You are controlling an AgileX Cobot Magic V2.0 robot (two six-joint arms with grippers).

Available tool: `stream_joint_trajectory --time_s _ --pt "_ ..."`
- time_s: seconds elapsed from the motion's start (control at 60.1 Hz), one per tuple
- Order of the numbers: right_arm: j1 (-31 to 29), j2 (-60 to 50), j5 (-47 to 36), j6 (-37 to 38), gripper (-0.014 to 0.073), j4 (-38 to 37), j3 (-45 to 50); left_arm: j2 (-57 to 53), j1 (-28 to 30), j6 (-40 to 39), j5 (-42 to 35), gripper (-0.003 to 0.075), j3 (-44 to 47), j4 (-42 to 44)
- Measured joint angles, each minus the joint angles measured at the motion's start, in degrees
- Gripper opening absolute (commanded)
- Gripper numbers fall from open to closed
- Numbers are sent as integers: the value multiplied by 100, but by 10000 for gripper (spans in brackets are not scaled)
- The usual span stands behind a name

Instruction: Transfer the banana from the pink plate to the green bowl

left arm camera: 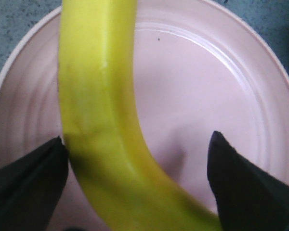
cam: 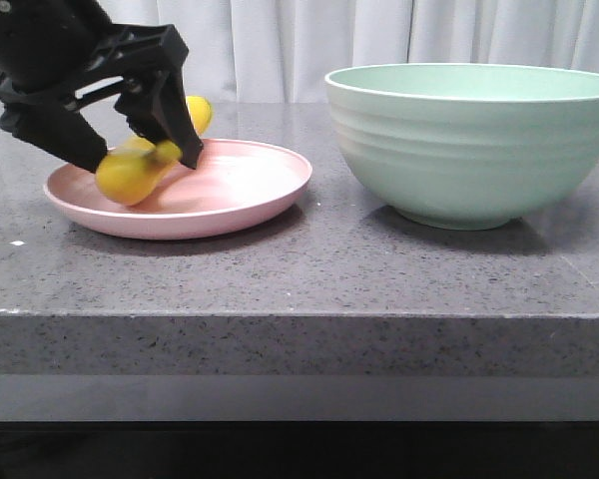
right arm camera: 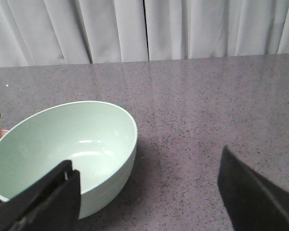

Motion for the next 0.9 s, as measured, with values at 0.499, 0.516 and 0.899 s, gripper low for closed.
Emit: stream_joint_trajectory --time_s 0.499,0.516,0.899 --pt "0 0 26 0 598 0 0 260 48 -12 -13 564 0 0" --pt "0 0 26 0 598 0 0 260 48 -12 -13 561 0 0" --pt "0 0 30 0 598 0 0 260 48 -22 -38 169 0 0"
